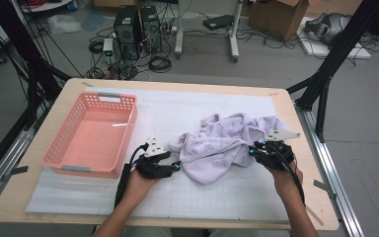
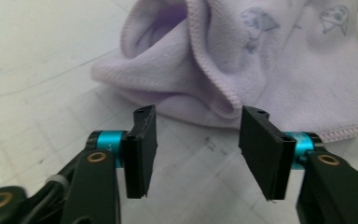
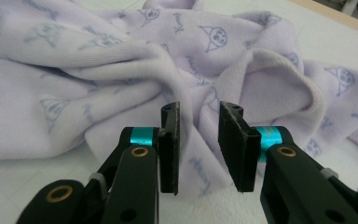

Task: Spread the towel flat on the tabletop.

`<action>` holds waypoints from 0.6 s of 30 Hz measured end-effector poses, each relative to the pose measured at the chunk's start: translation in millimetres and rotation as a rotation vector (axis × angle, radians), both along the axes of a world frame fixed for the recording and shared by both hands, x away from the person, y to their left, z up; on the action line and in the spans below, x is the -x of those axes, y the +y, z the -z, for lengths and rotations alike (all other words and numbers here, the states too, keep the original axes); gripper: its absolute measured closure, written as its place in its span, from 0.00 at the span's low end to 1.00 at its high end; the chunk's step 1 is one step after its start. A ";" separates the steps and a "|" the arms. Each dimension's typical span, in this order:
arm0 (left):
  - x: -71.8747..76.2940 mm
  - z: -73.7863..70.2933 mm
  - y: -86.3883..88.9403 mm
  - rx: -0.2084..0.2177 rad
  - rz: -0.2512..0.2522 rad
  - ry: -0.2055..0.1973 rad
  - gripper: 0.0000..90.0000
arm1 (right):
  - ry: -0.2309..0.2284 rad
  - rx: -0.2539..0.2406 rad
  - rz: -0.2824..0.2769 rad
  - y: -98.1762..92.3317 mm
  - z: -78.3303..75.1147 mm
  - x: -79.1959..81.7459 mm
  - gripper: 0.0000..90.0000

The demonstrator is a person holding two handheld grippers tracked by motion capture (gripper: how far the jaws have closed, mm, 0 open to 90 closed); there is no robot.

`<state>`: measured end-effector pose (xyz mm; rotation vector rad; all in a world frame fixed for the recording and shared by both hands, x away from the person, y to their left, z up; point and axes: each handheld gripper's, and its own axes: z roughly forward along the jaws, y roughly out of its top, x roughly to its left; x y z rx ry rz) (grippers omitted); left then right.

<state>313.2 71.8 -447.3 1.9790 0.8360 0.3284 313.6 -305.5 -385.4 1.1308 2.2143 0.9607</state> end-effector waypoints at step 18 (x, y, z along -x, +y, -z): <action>3.5 -14.0 -9.0 0.057 0.036 0.033 0.91 | 0.145 -0.113 -0.191 52.2 56.1 18.8 0.67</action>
